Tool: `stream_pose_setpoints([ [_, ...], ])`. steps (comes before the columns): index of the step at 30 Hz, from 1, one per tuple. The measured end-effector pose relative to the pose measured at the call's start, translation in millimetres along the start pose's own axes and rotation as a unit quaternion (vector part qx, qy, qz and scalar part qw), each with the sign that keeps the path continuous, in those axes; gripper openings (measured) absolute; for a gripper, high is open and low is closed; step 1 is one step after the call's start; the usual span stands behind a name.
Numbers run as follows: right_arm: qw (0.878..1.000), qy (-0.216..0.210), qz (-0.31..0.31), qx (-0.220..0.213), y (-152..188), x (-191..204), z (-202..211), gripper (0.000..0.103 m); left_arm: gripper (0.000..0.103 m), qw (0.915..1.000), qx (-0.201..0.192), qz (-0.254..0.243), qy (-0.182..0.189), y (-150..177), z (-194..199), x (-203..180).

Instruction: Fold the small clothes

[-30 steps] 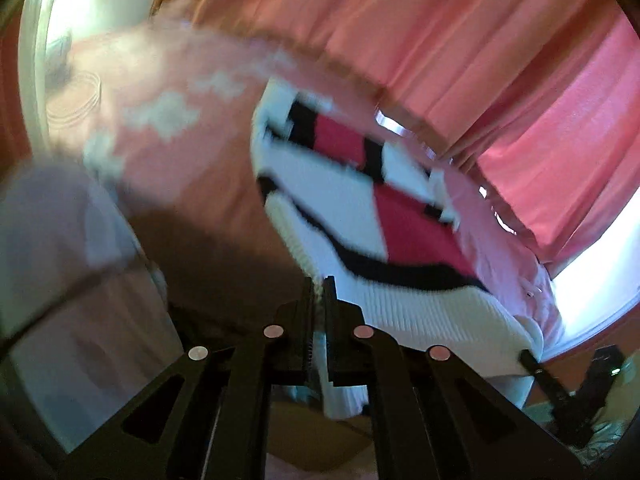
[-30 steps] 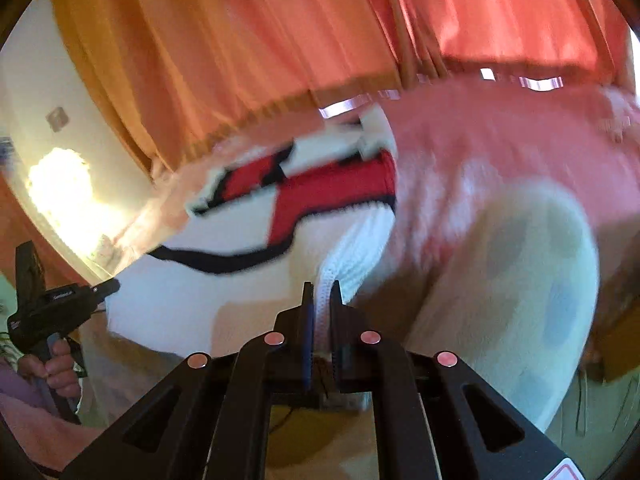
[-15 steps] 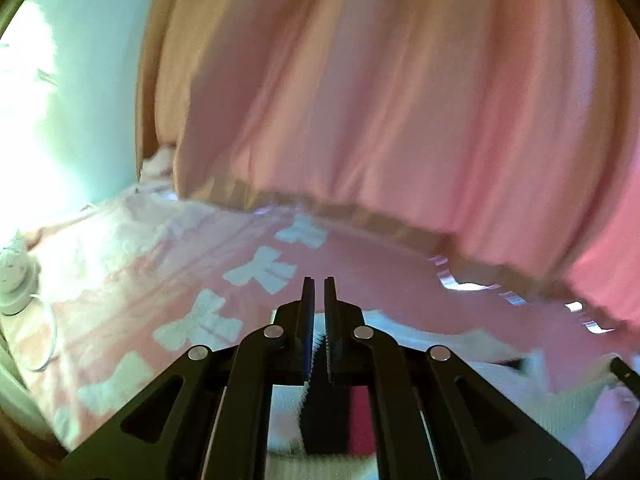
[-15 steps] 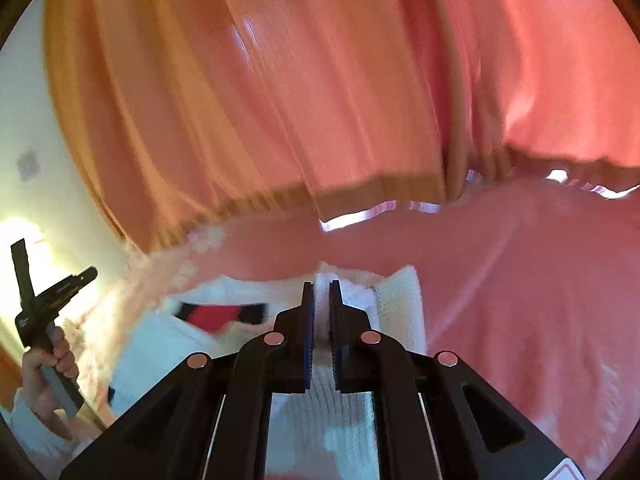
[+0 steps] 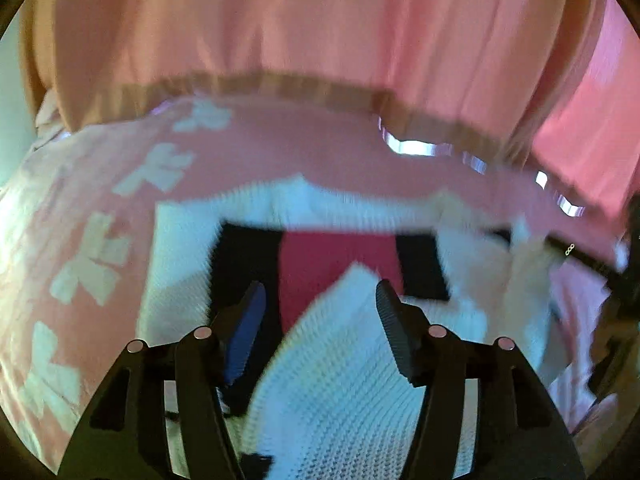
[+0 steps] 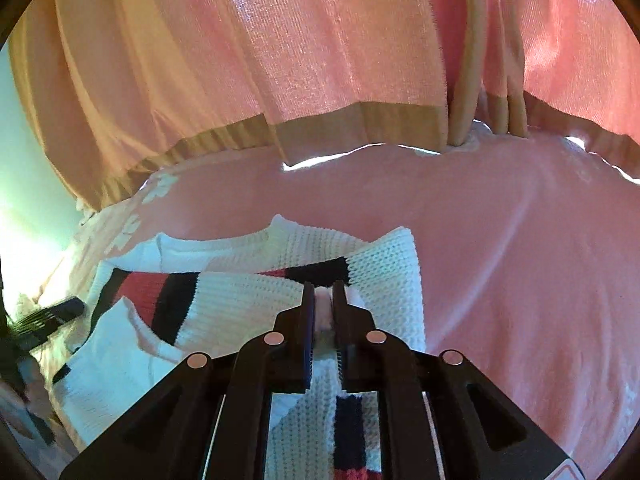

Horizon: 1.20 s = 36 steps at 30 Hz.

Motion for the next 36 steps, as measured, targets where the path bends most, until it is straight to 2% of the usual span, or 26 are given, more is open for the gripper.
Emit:
stream_pose_setpoints([
  [2, 1.0, 0.003, -0.002, 0.002, -0.7, 0.3, -0.4, 0.013, 0.054, 0.9994, 0.034, 0.009, 0.003, 11.8, -15.6, -0.9],
  [4, 1.0, 0.002, -0.007, 0.003, -0.2, -1.9, 0.5, 0.013, 0.036, 0.9963, 0.074, 0.031, 0.03, 22.3, -26.6, -1.2],
  [5, 1.0, 0.003, -0.008, 0.002, -0.4, -2.9, 1.6, 0.013, 0.019, 0.9945, 0.085, 0.037, 0.048, 26.6, -28.0, -2.4],
  [6, 1.0, 0.003, -0.009, 0.001, -1.0, -3.5, 3.1, 0.013, 0.012, 0.9929, 0.09, 0.04, 0.067, 27.8, -27.8, -4.9],
  [7, 1.0, 0.004, -0.011, -0.005, -2.9, -4.2, 6.1, 0.013, 0.011, 0.9925, 0.086, 0.039, 0.078, 25.4, -23.3, -7.2],
  [9, 1.0, 0.004, -0.017, -0.023, -9.3, -5.0, 14.0, 0.01, 0.01, 0.994, 0.06, 0.038, 0.084, 16.8, -9.7, -10.1],
  [11, 0.998, -0.005, -0.023, -0.056, -22.9, -3.1, 27.4, 0.01, 0.01, 0.9955, 0.011, 0.04, 0.085, -5.7, 11.7, -10.1],
  [13, 0.996, -0.004, -0.009, -0.088, -42.2, 3.1, 36.0, 0.009, 0.011, 0.9956, -0.041, 0.047, 0.07, -36.3, 28.6, -2.9],
  [14, 0.996, -0.002, -0.001, -0.091, -49.6, 5.5, 34.1, 0.009, 0.011, 0.9954, -0.064, 0.048, 0.053, -52.9, 33.7, 3.5],
  [16, 0.996, 0.009, 0.005, -0.092, -60.8, 3.0, 21.6, 0.01, 0.012, 0.9933, -0.096, 0.064, 0.004, -78.6, 30.4, 25.3],
  [17, 0.996, 0.017, 0.003, -0.085, -61.7, -2.1, 12.5, 0.012, 0.015, 0.9921, -0.099, 0.075, -0.02, -86.5, 22.8, 38.9],
  [19, 0.998, 0.034, -0.014, -0.048, -54.2, -15.6, -5.5, 0.015, 0.016, 0.9899, -0.084, 0.09, -0.071, -91.8, -4.9, 67.1],
  [21, 0.999, 0.013, -0.035, -0.027, -43.4, -19.7, -7.0, 0.019, 0.015, 0.9873, -0.06, 0.099, -0.108, -83.4, -26.8, 87.6],
  [23, 1.0, -0.006, -0.019, 0.008, -29.4, -13.3, -7.3, 0.037, 0.018, 0.9866, -0.03, 0.108, -0.119, -70.4, -36.4, 97.9],
  [24, 1.0, 0.003, -0.001, 0.018, -20.6, -10.0, -6.5, 0.046, 0.027, 0.9872, -0.019, 0.113, -0.111, -66.4, -35.9, 98.9],
  [25, 1.0, 0.01, 0.011, 0.025, -14.4, -7.2, -7.7, 0.051, 0.033, 0.9888, -0.02, 0.115, -0.093, -63.0, -29.4, 95.6],
  [26, 0.999, 0.015, 0.022, 0.041, -6.3, -5.0, -11.2, 0.052, 0.05, 0.9893, -0.028, 0.112, -0.089, -59.7, -19.6, 93.4],
  [27, 0.998, 0.019, 0.026, 0.053, -0.8, -4.7, -15.2, 0.053, 0.062, 0.9894, -0.035, 0.107, -0.092, -56.1, -12.1, 91.9],
  [28, 0.997, 0.018, 0.028, 0.072, 8.3, -4.1, -23.3, 0.054, 0.064, 0.9897, -0.046, 0.092, -0.099, -50.2, -0.5, 85.7],
  [30, 0.995, 0.012, 0.025, 0.1, 22.2, -4.0, -36.4, 0.054, 0.071, 0.9916, -0.049, 0.062, -0.102, -43.7, 3.0, 77.3],
  [31, 0.993, 0.007, 0.018, 0.115, 29.6, -4.3, -45.7, 0.05, 0.072, 0.993, -0.041, 0.053, -0.098, -38.0, 2.5, 73.0],
  [32, 0.993, 0.002, 0.014, 0.115, 32.2, -4.1, -50.1, 0.04, 0.072, 0.994, -0.033, 0.052, -0.091, -34.6, -0.4, 68.9],
  [33, 0.994, -0.006, 0.014, 0.107, 30.5, -1.5, -49.8, 0.011, 0.072, 0.9946, -0.02, 0.056, -0.085, -31.2, -4.5, 67.3],
  [35, 0.997, -0.007, 0.014, 0.074, 14.5, 2.9, -35.5, 0.011, 0.072, 0.9946, -0.009, 0.063, -0.082, -29.7, -10.5, 68.1],
  [36, 0.999, -0.009, 0.021, 0.037, 0.7, 7.7, -19.7, 0.01, 0.072, 0.9942, -0.011, 0.065, -0.085, -30.4, -11.4, 69.1],
])
Point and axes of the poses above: each gripper's, at about its wrist camera, not at the fingertips, and z roughly against the way its jaws point, x to its left, y to its underside, the point moved 7 cm from there along -z, roughly the way its jaws point
